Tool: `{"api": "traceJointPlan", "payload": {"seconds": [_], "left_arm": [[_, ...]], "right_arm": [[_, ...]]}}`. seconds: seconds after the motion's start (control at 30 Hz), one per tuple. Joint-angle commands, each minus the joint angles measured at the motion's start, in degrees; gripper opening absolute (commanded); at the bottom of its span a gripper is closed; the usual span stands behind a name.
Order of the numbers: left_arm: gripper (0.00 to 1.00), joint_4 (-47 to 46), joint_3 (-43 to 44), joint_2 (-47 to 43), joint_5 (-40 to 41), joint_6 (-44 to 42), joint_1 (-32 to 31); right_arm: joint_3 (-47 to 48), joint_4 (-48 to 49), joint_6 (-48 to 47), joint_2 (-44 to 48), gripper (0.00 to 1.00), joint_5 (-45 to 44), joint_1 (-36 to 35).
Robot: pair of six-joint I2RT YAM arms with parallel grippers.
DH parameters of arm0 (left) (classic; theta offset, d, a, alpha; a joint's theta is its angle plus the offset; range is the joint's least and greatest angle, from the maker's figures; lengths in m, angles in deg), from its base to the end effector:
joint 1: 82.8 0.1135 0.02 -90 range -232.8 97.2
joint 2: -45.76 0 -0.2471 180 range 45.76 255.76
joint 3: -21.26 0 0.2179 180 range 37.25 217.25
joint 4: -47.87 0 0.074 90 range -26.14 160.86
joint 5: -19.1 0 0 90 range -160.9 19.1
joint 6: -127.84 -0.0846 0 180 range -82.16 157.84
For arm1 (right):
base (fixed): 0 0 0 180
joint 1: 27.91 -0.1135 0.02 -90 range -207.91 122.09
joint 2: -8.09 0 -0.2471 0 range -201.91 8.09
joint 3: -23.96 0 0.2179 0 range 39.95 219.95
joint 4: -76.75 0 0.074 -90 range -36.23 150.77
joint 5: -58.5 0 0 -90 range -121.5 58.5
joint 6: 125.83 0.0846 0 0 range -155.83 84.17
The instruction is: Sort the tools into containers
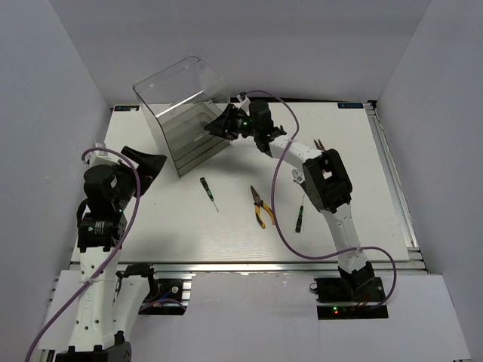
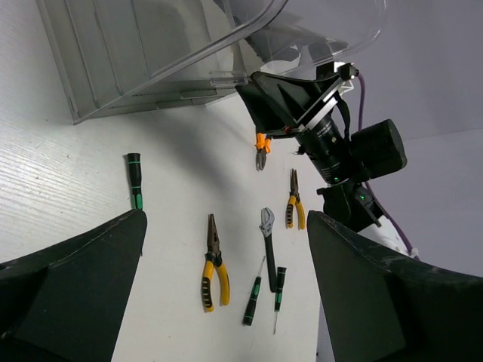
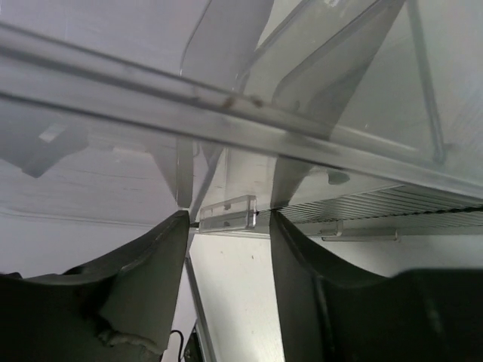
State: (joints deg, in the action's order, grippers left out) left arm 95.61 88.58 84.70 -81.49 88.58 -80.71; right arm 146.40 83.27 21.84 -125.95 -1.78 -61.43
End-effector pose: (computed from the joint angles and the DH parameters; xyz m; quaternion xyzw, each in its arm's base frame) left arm 0.1682 -0.0094 0.3203 -0.3137 0.7514 -0.3057 0.4936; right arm 0.4371 0.3399 0.2343 -0.0201 0.7335 0.5985 0.3214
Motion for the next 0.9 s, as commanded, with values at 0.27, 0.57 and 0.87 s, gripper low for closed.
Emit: {"api": "traceJointPlan", "payload": {"seconds": [0.27, 0.57, 0.87], "left_arm": [[0.98, 0.0, 2.5, -0.6, -1.3, 1.0, 0.2], [0.98, -2.2, 2.6, 1.1, -4.0, -0.8, 0.2], [0.98, -8.2, 1.0, 2.5, -6.0, -4.8, 0.2]], "right_arm": [[3.2, 4.4, 2.0, -1.1, 0.27, -3.3, -0.8], [0.4, 4.9, 2.9, 1.3, 0.08, -3.5, -0.8], [-2.4, 3.6, 3.7, 8.0, 0.00, -2.6, 0.7]]}}
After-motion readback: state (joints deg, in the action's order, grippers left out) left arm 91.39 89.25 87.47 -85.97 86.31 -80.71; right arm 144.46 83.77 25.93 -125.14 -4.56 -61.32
